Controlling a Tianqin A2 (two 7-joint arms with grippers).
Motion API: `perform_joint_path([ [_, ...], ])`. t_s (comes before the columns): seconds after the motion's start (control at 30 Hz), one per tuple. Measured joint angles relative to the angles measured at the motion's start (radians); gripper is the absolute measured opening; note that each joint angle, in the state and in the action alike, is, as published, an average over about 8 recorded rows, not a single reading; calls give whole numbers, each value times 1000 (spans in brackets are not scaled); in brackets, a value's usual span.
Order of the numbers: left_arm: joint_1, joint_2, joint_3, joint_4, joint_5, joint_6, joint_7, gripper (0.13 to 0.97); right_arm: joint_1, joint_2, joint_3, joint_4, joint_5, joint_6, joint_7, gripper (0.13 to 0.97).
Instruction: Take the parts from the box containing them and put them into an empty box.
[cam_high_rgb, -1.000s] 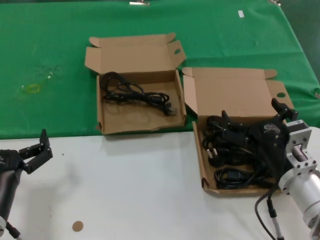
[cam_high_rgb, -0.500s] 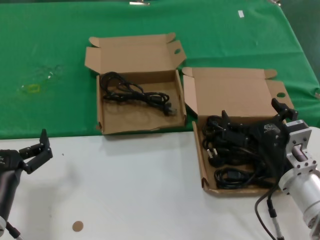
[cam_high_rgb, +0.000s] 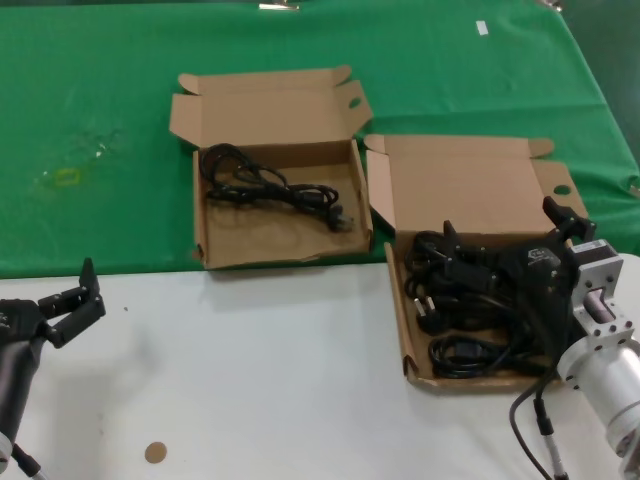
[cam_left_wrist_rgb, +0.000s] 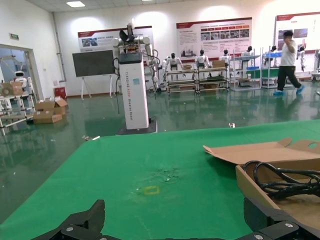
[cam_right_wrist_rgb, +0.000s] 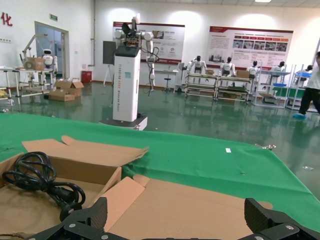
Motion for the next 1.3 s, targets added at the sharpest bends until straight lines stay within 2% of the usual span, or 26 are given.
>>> perform_joint_path([
  [1.3,0,0,0,0,0,0,0,966,0,0,0,0,0,0,0,966],
])
